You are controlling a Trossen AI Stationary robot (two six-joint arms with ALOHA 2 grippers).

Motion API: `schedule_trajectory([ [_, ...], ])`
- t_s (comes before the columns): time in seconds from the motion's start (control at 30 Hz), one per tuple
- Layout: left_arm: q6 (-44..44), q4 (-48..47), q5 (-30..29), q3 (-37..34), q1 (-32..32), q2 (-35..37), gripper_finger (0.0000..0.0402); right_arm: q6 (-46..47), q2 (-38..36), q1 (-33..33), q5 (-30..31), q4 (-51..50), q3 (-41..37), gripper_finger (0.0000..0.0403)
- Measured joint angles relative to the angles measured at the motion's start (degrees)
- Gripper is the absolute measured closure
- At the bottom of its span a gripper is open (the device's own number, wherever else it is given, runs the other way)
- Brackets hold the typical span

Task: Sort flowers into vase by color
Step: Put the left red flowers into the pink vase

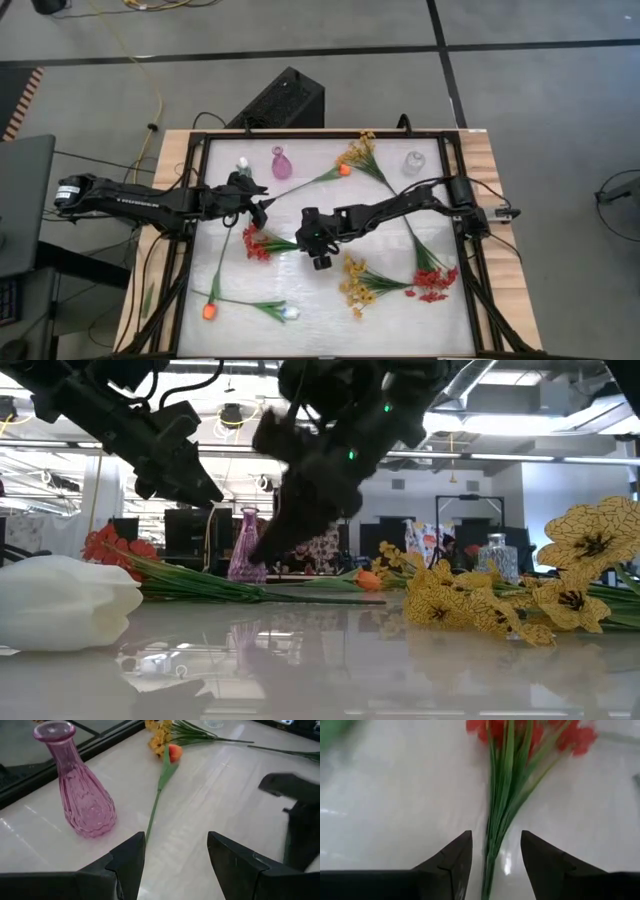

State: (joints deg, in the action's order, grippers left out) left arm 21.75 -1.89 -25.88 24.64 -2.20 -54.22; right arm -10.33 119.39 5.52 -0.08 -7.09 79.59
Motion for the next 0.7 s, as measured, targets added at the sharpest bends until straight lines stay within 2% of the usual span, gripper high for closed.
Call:
schedule_trajectory([
  [0.27,0.4,-0.5,-0.2,0.0,0.0,0.0,0.0198,2.9,5.0,-0.8,0.2,0.0,2.4,0.0215],
  [0.47,0.0,-0.5,-1.9,0.0,0.0,0.0,0.0198,-1.3,7.0,-0.9,0.1,-2.5,4.8,0.0231],
  [0.57,0.0,-0.5,-1.9,0.0,0.0,0.0,0.0198,-0.4,7.2,-0.9,-0.3,-5.9,6.1,0.0274],
  [0.7,-0.1,-0.8,-3.0,0.0,0.0,0.0,0.0198,-0.2,5.6,-1.5,-2.5,-6.5,6.1,0.0369],
])
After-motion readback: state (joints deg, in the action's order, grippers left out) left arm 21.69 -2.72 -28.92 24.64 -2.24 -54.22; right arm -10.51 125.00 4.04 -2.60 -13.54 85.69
